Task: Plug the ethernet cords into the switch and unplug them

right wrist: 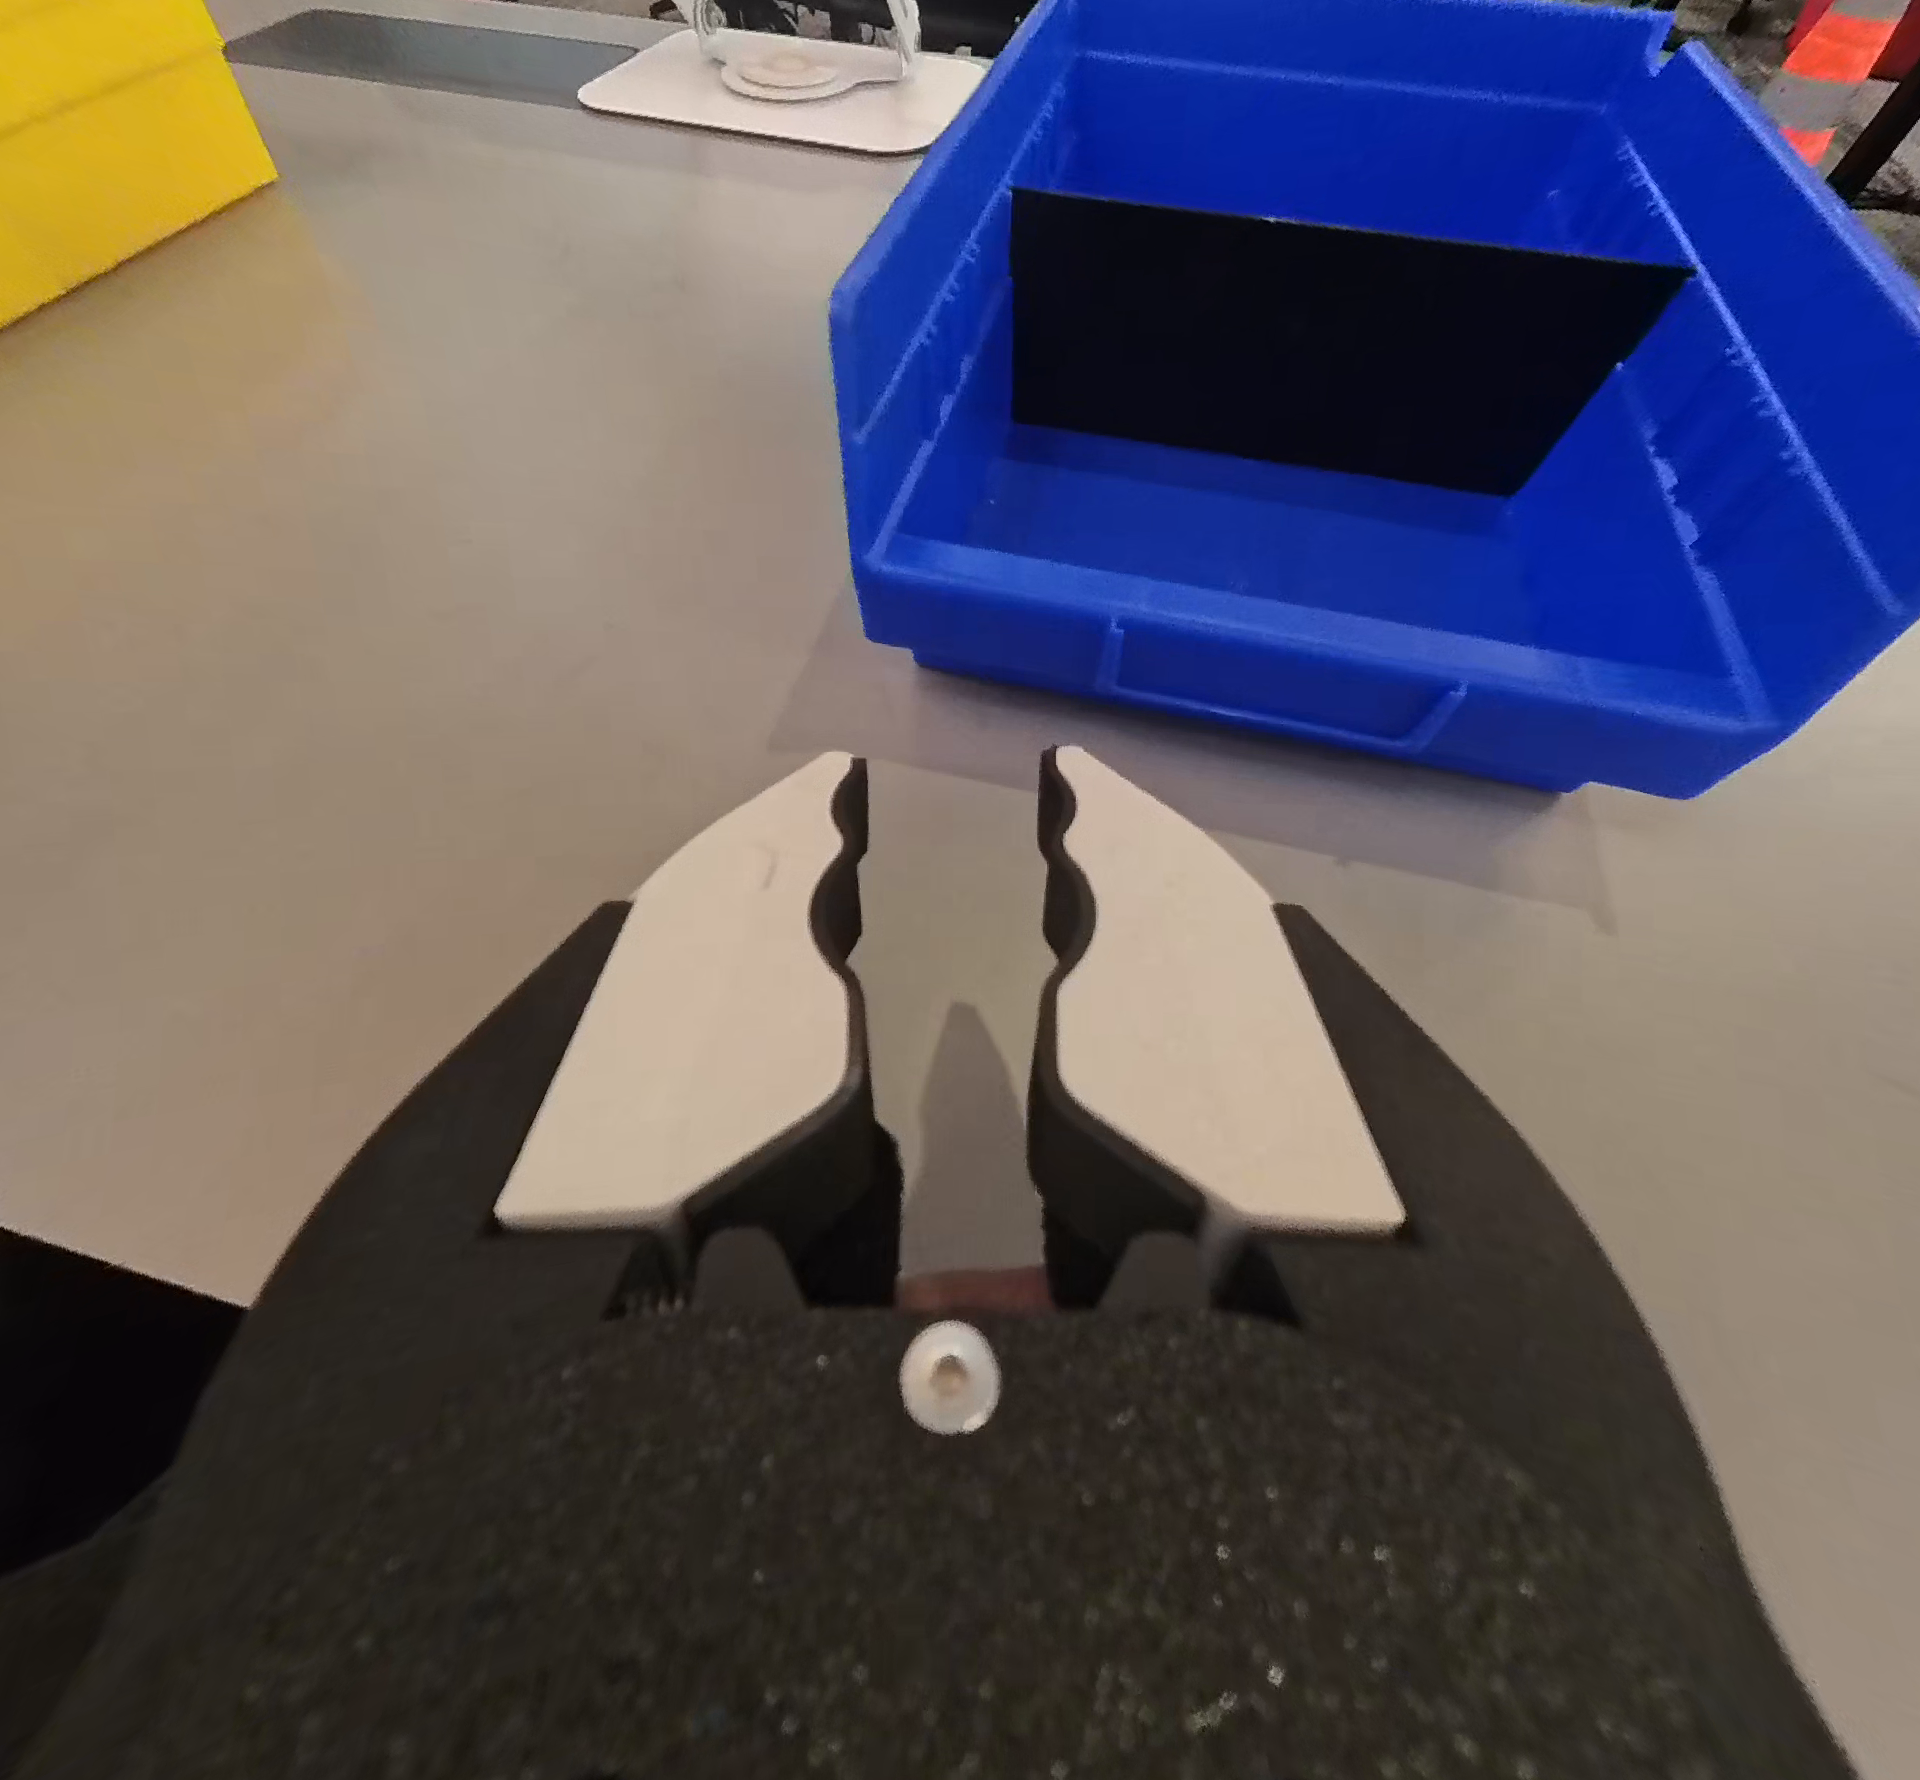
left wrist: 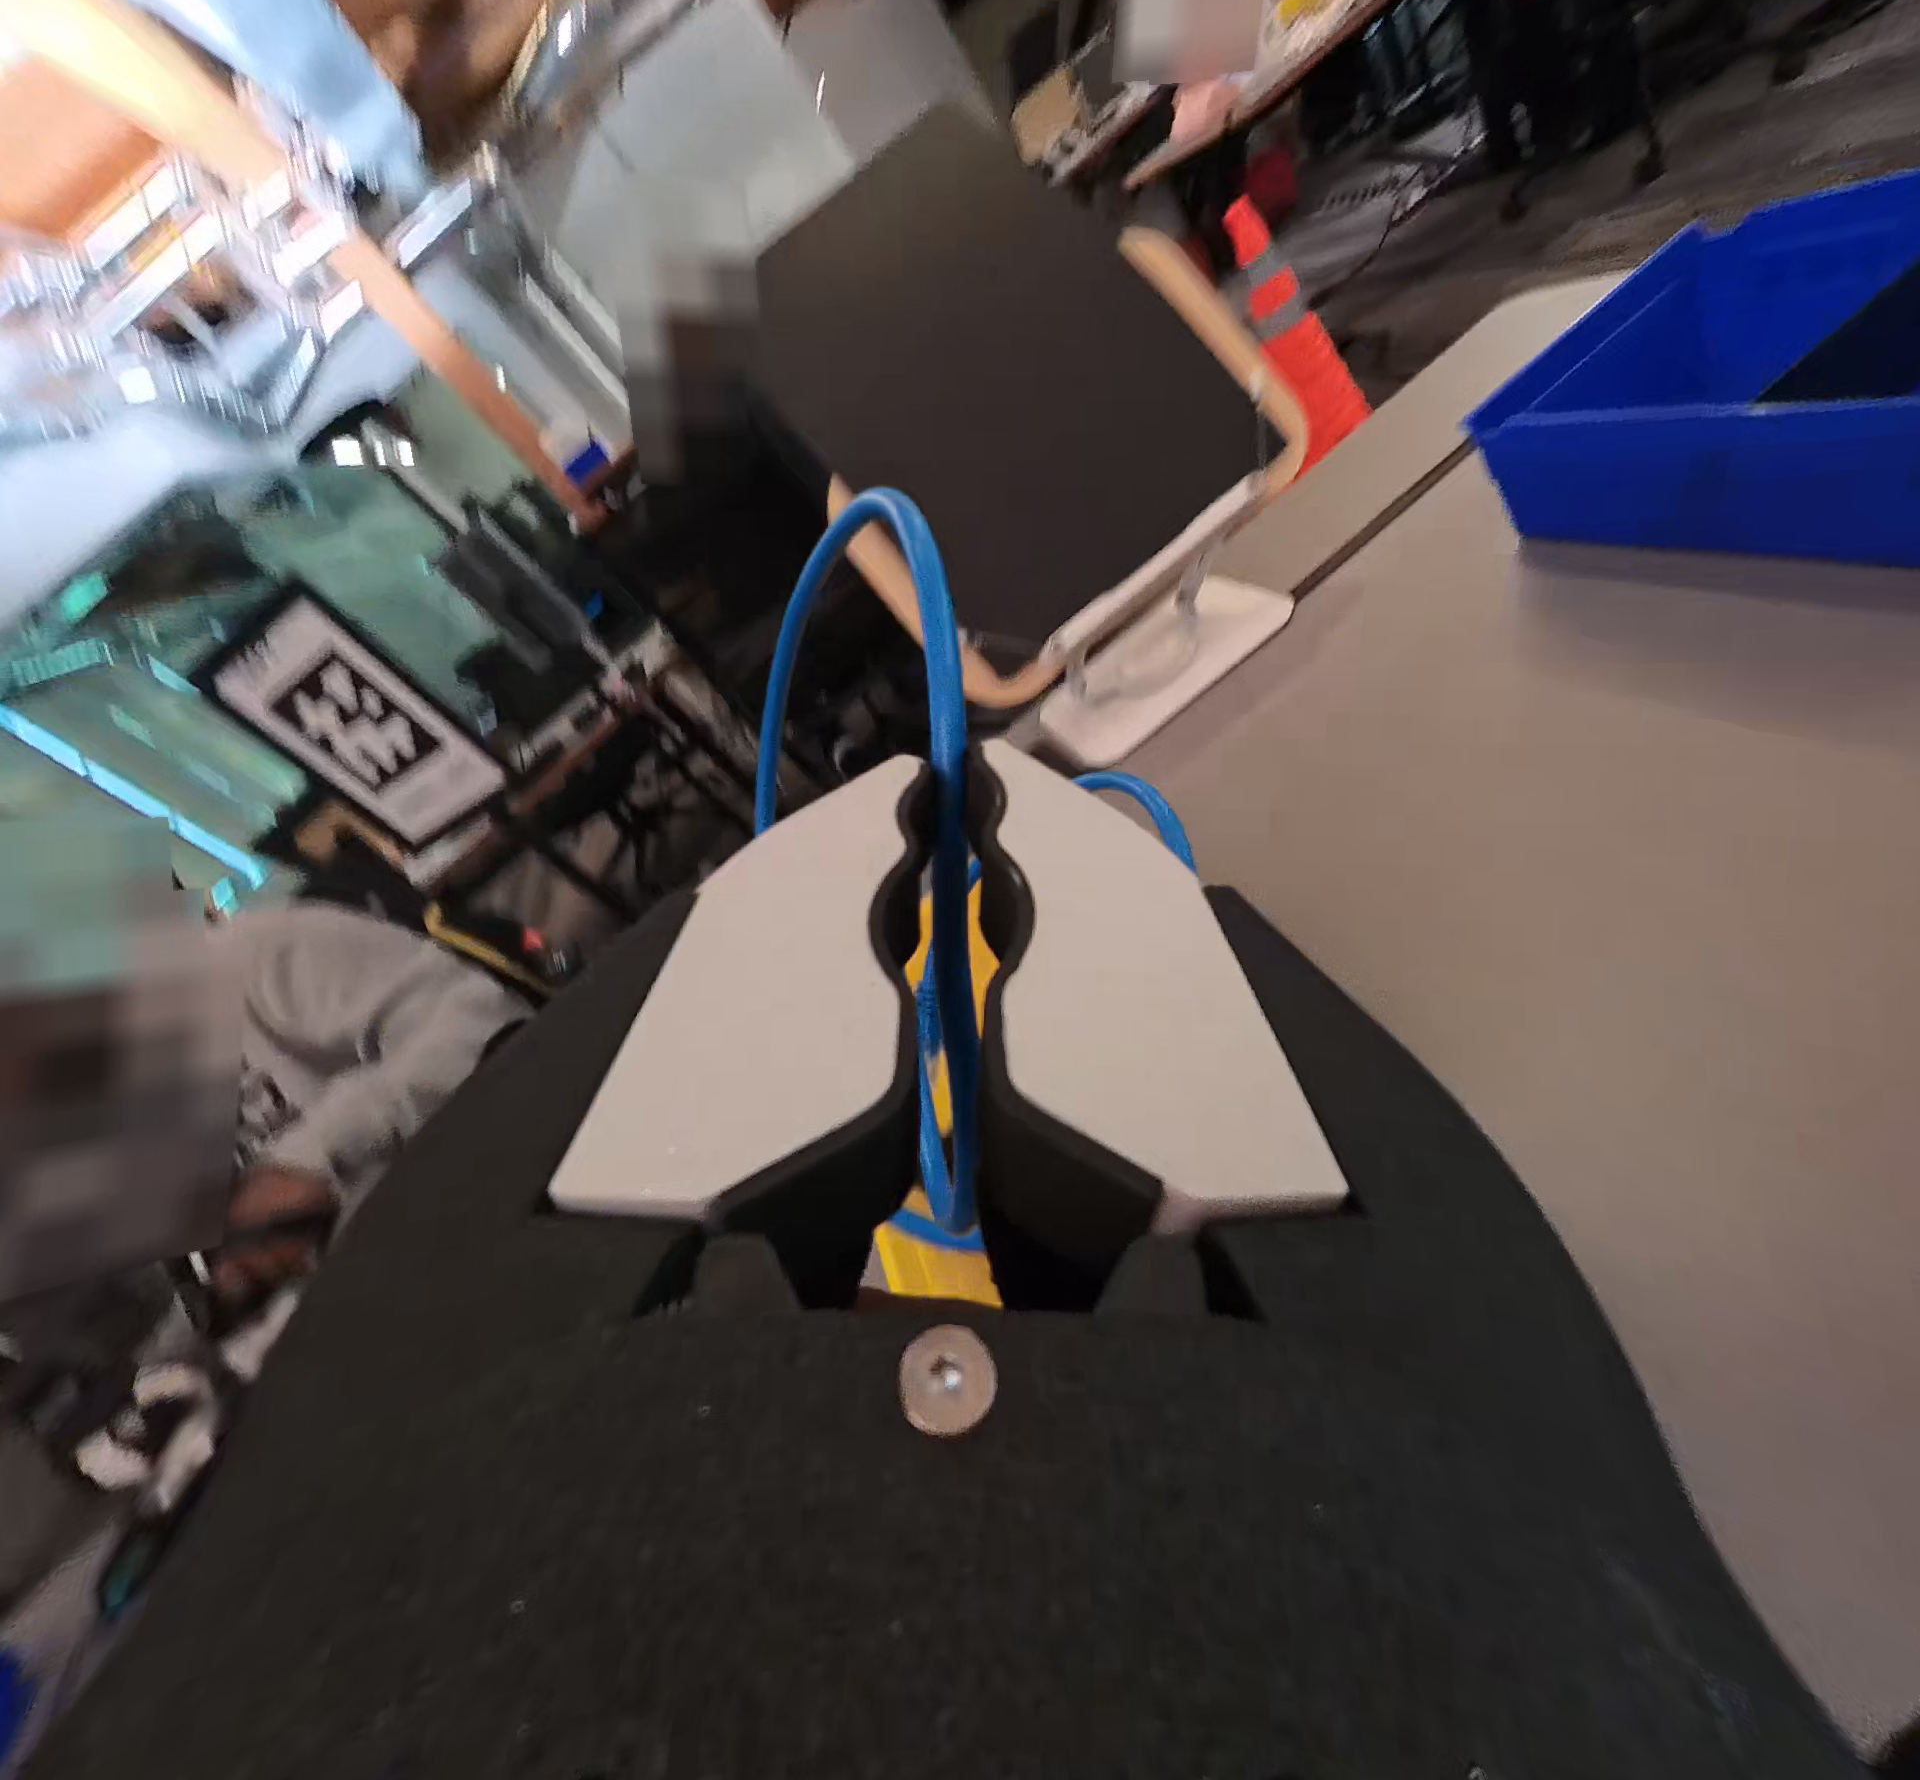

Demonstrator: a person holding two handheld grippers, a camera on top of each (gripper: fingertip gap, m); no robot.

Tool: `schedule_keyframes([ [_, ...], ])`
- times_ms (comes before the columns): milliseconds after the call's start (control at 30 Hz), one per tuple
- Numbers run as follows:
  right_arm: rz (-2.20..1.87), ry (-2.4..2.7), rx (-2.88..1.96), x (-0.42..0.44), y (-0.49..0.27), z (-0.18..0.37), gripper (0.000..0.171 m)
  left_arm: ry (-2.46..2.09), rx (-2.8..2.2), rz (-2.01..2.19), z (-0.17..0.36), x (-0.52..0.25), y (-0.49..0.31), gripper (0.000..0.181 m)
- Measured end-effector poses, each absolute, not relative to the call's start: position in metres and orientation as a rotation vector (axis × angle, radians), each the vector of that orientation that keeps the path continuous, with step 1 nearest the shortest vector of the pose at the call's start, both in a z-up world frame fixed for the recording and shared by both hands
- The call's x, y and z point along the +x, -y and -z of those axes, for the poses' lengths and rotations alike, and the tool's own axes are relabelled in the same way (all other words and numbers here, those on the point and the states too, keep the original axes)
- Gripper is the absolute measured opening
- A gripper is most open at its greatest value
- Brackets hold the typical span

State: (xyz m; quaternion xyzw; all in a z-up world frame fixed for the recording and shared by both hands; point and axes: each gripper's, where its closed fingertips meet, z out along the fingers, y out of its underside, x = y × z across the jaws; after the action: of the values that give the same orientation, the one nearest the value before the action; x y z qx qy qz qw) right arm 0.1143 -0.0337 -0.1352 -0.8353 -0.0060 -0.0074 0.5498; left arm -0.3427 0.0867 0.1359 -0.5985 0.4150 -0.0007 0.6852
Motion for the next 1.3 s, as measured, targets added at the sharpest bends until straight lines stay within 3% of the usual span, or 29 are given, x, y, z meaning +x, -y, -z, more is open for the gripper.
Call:
schedule_keyframes([
  [167,0.027,0.021,-1.974,0.113,0.034,0.134,0.031,-1.062,-1.074,-0.025,-0.184,-0.265,-0.043,0.005],
  [300,0.031,0.027,-1.969,0.112,0.036,0.132,0.03,-1.163,-1.021,0.07,-0.175,-0.204,-0.033,0.005],
  [400,0.039,0.035,-1.969,0.112,0.037,0.132,0.03,-1.294,-1.029,0.071,-0.119,-0.158,-0.041,0.005],
  [633,0.046,0.049,-1.977,0.111,0.038,0.133,0.03,-1.702,-1.206,-0.14,0.087,-0.112,-0.066,0.005],
  [833,0.028,0.042,-1.992,0.112,0.038,0.137,0.03,-1.815,-1.592,0.053,0.179,-0.122,-0.048,0.008],
  [933,0.025,0.044,-1.999,0.111,0.037,0.138,0.03,-1.719,-1.745,0.361,0.173,-0.124,-0.035,0.022],
  [1067,0.027,0.044,-2.001,0.112,0.038,0.139,0.03,-1.388,-1.827,0.712,0.104,-0.158,-0.063,0.029],
  [1167,0.014,0.04,-2.009,0.112,0.038,0.141,0.03,-1.077,-1.916,0.585,0.062,-0.232,-0.133,0.032],
  [1300,0.006,0.036,-2.023,0.112,0.036,0.145,0.03,-0.746,-2.203,0.076,0.078,-0.365,-0.211,0.043],
])
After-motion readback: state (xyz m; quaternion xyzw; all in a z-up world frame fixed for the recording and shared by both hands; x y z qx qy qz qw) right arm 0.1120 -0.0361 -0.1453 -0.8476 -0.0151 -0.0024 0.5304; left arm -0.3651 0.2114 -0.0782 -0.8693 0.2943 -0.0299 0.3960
